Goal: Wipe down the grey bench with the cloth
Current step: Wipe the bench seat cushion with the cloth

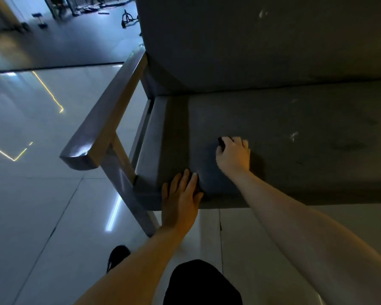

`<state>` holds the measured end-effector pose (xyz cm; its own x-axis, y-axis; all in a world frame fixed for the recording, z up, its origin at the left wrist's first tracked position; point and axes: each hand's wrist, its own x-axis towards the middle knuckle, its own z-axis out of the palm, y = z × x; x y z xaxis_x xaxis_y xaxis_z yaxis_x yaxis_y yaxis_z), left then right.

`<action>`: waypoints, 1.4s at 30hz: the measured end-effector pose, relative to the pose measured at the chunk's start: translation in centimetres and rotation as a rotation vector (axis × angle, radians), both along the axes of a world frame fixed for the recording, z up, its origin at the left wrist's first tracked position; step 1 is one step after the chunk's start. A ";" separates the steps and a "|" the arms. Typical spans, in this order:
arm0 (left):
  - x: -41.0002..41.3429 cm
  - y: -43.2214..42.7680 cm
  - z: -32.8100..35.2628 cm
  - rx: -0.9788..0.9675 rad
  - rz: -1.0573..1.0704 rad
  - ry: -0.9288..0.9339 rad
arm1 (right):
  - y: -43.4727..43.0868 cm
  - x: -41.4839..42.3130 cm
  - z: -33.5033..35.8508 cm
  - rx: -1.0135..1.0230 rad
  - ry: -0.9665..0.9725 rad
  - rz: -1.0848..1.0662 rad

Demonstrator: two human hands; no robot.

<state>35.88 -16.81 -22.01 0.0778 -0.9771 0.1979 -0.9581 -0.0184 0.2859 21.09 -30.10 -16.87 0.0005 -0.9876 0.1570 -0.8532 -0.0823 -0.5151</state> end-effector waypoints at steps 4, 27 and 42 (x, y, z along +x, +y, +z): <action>0.3 -0.4 0.0 0.007 -0.016 0.085 | 1.1 2.1 0.0 0.156 0.063 0.179; 13.2 4.3 -0.4 -0.030 -0.212 0.096 | 16.6 14.3 -3.7 -0.057 -0.219 0.144; 16.1 5.1 0.9 0.109 -0.317 0.264 | 17.9 17.9 -3.7 0.036 -0.441 -0.474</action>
<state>51.99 -11.76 -21.08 -0.1955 -0.9750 0.1053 -0.8153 0.2212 0.5351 39.00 -12.24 -20.54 -0.4940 -0.8694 0.0092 -0.5002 0.2755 -0.8209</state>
